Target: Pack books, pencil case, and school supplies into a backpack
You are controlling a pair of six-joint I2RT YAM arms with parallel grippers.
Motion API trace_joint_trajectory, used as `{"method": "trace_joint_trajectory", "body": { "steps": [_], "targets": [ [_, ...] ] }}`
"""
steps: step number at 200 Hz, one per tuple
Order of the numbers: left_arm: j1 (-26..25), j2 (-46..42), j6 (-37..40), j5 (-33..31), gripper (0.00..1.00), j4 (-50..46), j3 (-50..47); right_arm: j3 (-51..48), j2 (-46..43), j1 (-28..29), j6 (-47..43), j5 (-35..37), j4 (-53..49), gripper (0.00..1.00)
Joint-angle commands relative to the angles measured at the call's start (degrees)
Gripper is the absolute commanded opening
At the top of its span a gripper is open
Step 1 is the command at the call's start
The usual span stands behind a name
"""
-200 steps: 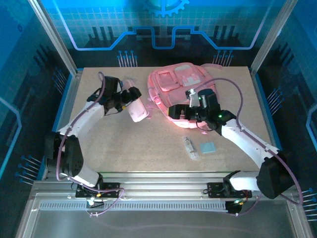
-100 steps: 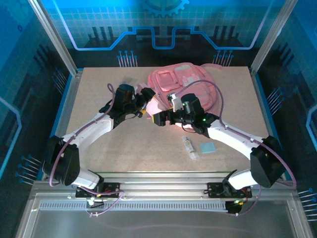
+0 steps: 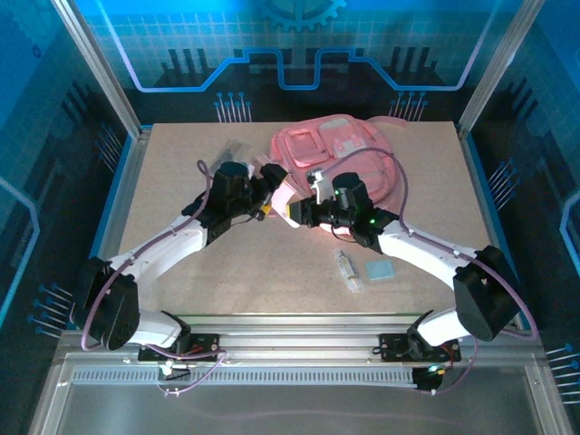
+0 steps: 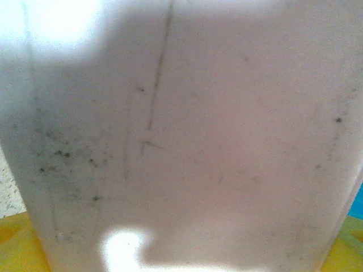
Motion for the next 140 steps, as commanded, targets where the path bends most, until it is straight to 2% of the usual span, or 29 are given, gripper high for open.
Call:
{"method": "trace_joint_trajectory", "body": {
  "steps": [1, 24, 41, 67, 101, 140],
  "targets": [
    [-1.61, -1.59, 5.58, 0.32, 0.99, -3.73, 4.63, -1.20, -3.65, -2.08, 2.78, -2.25, 4.23, 0.15],
    [-2.22, -2.40, 15.19, -3.28, 0.99, -12.19, 9.73, -1.54, -7.21, -5.46, 3.72, -1.92, -0.14, 0.18],
    [-2.30, -2.53, 23.29, -5.38, 0.99, -14.99, 12.23, -1.54, -9.63, -8.17, 3.59, -0.65, -6.06, 0.18],
    [-2.90, 1.03, 35.80, -6.34, 0.99, -19.10, 17.30, -1.49, -13.23, -15.56, 5.73, 0.46, -15.78, 0.18],
    [-6.72, 13.55, 54.61, -6.61, 0.99, -25.82, 28.26, -1.54, -18.46, -27.21, 9.86, 0.45, -25.84, 0.19],
    [-12.51, 28.29, 73.35, -14.83, 0.99, -29.35, 40.21, -5.94, -25.49, -37.83, 9.40, -0.76, -29.58, 0.18]
  ]
}}
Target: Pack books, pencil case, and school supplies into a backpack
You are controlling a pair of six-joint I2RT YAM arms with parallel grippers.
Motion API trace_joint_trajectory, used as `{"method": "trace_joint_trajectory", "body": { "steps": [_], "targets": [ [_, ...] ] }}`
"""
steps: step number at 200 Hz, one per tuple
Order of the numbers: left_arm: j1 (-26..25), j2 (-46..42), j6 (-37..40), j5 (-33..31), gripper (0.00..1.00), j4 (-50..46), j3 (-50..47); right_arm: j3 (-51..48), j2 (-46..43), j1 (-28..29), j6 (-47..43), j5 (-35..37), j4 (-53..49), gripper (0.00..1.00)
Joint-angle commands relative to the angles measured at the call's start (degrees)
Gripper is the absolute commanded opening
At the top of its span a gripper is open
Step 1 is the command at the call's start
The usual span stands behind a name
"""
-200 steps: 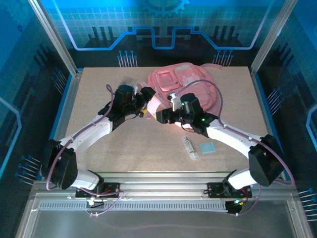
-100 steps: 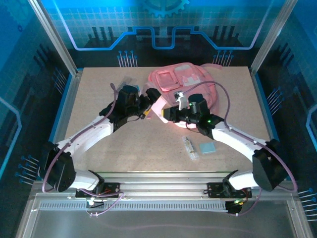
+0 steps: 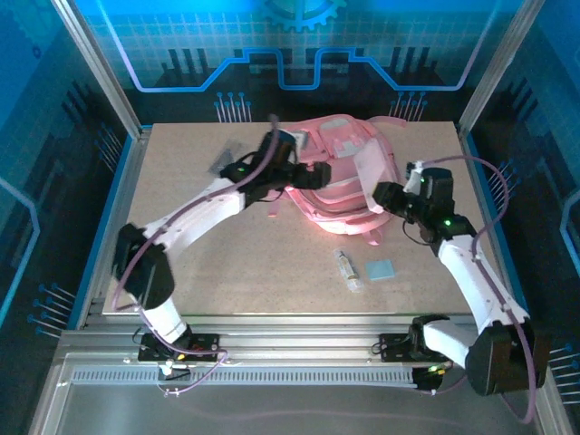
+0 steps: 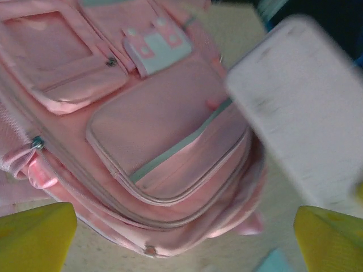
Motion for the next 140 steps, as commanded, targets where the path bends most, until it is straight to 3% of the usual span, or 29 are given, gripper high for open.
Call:
{"method": "trace_joint_trajectory", "body": {
  "steps": [1, 34, 59, 105, 140],
  "targets": [
    [-3.35, 7.97, 19.13, -6.49, 0.99, -6.27, 6.34, -1.37, -4.83, -5.45, 0.76, -1.42, -5.38, 0.18],
    [-4.73, 18.28, 26.68, -8.33, 0.98, -7.56, 15.21, -2.09, -8.13, -14.00, -0.03, -5.11, -8.24, 0.18],
    [-5.01, 23.93, 31.03, -7.93, 0.97, -9.13, 20.66, -2.37, -9.20, -17.37, -0.58, -6.40, -9.45, 0.18],
    [-5.06, 30.80, 35.73, -6.23, 0.95, -12.59, 24.91, -3.16, -8.96, -18.91, -0.08, -8.36, -8.62, 0.17],
    [-4.68, 36.40, 37.90, -8.76, 0.93, -13.76, 28.45, -2.38, -8.09, -19.22, -0.05, -9.25, -8.60, 0.17]
  ]
}}
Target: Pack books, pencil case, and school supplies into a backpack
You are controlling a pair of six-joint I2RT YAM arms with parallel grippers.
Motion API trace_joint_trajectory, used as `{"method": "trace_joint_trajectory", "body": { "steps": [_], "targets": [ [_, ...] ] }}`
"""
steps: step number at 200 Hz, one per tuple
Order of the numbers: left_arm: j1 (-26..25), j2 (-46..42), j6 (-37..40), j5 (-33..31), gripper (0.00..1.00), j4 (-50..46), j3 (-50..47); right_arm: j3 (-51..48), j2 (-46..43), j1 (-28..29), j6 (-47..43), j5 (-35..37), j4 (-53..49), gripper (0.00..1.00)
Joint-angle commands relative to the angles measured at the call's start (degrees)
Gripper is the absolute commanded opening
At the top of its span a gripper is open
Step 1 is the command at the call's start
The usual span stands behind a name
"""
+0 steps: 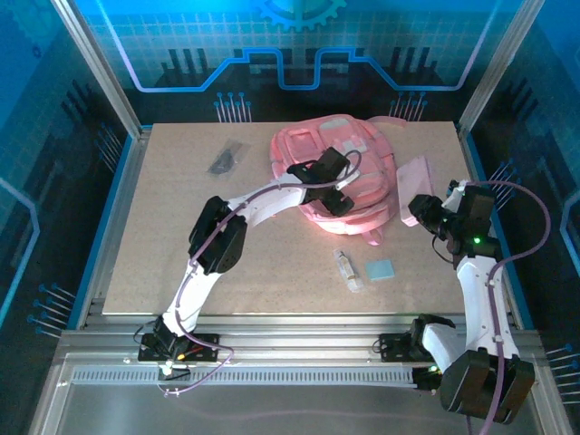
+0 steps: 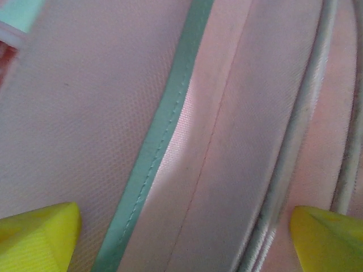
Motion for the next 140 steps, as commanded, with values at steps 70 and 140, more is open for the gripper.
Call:
{"method": "trace_joint_trajectory", "body": {
  "steps": [70, 140],
  "targets": [
    [0.84, 3.02, 0.51, 1.53, 0.00, -6.86, 8.59, 2.59, -0.58, -1.57, -1.29, -2.19, -1.74, 0.17],
    [5.64, -4.33, -12.25, 12.79, 0.00, -6.15, 16.63, 3.04, 0.59, -2.40, 1.71, -3.13, 0.40, 0.17]
  ]
}}
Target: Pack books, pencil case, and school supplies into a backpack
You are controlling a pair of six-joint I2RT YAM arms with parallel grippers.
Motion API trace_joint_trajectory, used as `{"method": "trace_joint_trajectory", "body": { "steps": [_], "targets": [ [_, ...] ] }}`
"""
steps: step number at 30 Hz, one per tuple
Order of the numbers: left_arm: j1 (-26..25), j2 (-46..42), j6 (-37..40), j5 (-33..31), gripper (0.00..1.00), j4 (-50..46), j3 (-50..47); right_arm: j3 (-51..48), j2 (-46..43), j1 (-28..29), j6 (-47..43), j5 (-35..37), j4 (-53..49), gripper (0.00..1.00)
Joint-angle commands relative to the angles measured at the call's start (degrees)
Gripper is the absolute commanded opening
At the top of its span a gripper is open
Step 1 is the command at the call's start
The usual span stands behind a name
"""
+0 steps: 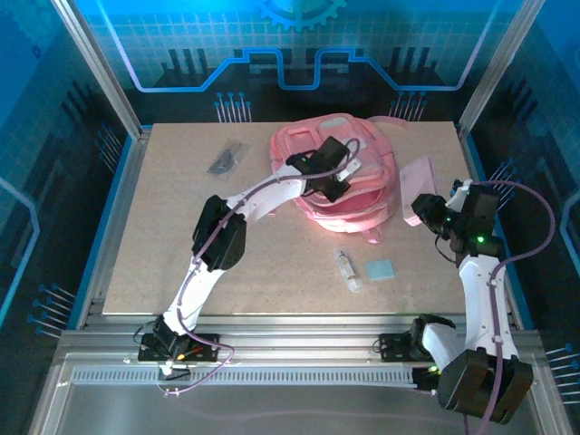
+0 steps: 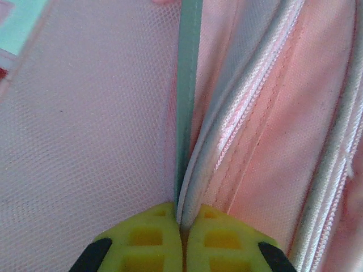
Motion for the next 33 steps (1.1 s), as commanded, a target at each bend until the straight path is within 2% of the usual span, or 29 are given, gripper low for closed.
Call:
{"method": "trace_joint_trajectory", "body": {
  "steps": [1, 5, 8, 14, 22, 30, 33],
  "targets": [
    [3.57, -5.51, -8.62, 7.03, 0.00, 0.10, 6.73, 1.38, 0.42, -0.79, 1.54, -2.41, 2.77, 0.17],
    [6.01, -3.83, -13.46, 13.08, 0.00, 0.27, 11.61, 0.57, 2.60, -0.36, 4.31, -7.41, 7.26, 0.18],
    [6.67, -2.80, -14.93, 16.41, 0.00, -0.57, 15.40, -0.11, 4.99, 2.26, 7.52, -9.58, 11.92, 0.18],
    [6.61, -3.94, -15.67, 18.78, 0.00, 0.98, 15.80, -0.55, 13.08, 13.09, 14.80, -6.22, 25.44, 0.18],
    [6.66, -4.21, -15.65, 20.64, 0.00, 1.72, 16.36, 9.62, 32.18, 22.40, 20.03, -4.22, 38.10, 0.18],
    [6.55, -4.10, -15.15, 22.89, 0.00, 2.48, 16.31, 17.18, 50.70, 24.94, 25.57, -1.52, 49.10, 0.19],
    [6.52, -3.84, -14.70, 23.28, 0.00, 2.15, 16.23, 21.46, 57.01, 25.19, 26.91, -1.58, 49.84, 0.20]
  ]
}}
